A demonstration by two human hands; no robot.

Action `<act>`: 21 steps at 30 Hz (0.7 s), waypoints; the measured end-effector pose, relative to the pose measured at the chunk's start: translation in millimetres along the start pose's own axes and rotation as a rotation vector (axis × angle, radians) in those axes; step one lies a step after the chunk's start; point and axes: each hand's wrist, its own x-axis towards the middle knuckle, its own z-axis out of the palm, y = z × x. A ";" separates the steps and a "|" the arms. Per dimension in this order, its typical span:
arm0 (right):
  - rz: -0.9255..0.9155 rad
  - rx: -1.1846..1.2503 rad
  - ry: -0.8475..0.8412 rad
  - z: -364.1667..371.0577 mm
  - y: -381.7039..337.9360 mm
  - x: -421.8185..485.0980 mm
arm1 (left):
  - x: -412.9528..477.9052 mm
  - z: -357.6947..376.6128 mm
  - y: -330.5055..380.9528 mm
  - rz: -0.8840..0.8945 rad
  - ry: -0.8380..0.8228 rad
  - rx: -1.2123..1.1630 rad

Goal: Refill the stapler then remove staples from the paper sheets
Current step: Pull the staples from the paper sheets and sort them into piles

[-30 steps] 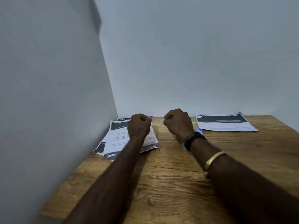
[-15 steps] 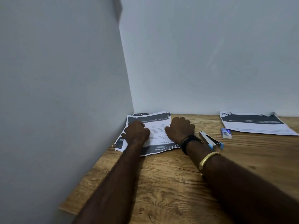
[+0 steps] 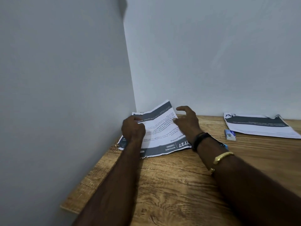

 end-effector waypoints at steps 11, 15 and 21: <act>-0.051 0.243 -0.001 -15.8 2.2 2.8 | 2.4 -6.2 -0.1 -0.156 -0.101 -0.207; -0.056 0.201 0.034 -17.3 6.5 5.5 | 3.5 -3.7 -4.0 -0.169 -0.081 -0.330; -0.047 0.151 0.132 -20.5 6.8 5.9 | 7.8 -2.9 -7.1 -0.185 -0.082 -0.486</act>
